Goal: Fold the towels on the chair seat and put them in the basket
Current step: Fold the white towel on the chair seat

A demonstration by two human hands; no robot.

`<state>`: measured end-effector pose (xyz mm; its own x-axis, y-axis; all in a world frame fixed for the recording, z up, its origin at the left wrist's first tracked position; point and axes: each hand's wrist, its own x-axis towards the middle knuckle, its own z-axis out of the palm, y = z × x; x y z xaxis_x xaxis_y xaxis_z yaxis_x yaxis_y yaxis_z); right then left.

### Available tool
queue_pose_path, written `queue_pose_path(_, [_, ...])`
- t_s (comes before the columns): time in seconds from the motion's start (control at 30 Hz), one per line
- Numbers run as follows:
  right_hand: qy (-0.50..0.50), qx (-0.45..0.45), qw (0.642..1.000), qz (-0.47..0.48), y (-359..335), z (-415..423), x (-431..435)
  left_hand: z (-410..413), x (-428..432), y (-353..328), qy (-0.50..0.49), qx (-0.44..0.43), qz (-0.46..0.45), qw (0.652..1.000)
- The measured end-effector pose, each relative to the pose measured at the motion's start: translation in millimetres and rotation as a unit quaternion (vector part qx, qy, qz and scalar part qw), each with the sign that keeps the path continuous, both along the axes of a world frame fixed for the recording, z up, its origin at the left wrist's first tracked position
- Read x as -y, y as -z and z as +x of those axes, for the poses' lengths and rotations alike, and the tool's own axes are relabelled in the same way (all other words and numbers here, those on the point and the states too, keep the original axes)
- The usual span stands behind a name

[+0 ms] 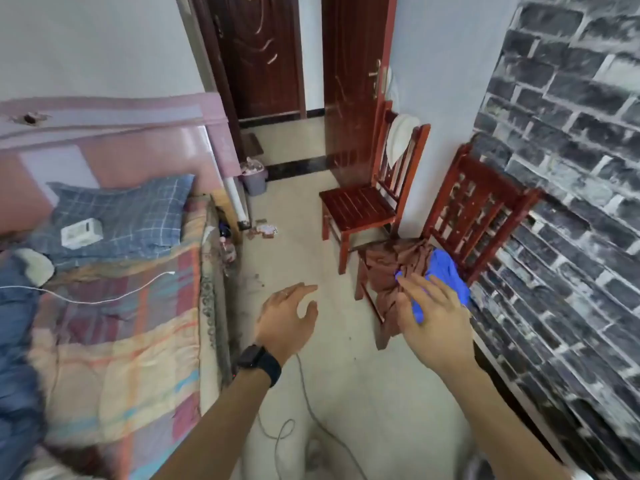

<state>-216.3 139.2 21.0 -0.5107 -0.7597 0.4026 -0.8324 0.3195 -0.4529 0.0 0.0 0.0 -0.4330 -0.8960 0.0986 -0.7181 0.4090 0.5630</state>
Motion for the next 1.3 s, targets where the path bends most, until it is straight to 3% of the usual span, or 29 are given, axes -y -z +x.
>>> queue_pose_path(0.3, [-0.013,0.055,0.989,0.138,47.4,-42.0,128.2,-39.2,132.0,47.3,-0.01,0.04,0.104,0.994])
queue_pose_path(0.47, [-0.025,0.015,0.988,0.154,56.5,-73.3,210.9,-72.0,217.2,46.5,0.014,0.059,0.081,0.995])
queue_pose_path(0.73, [0.004,0.091,0.989,0.116,32.8,-136.6,334.7,-142.5,349.1,37.5,0.025,0.049,0.067,0.996])
queue_pose_path(0.93, [-0.006,0.088,0.991,0.101,33.5,-221.3,444.1,-229.1,461.6,32.5,0.041,0.055,0.037,0.997])
queue_pose_path(1.3, [0.053,0.137,0.976,0.162,9.7,-369.6,624.7,-391.4,664.7,-4.6,0.09,0.055,0.004,0.994])
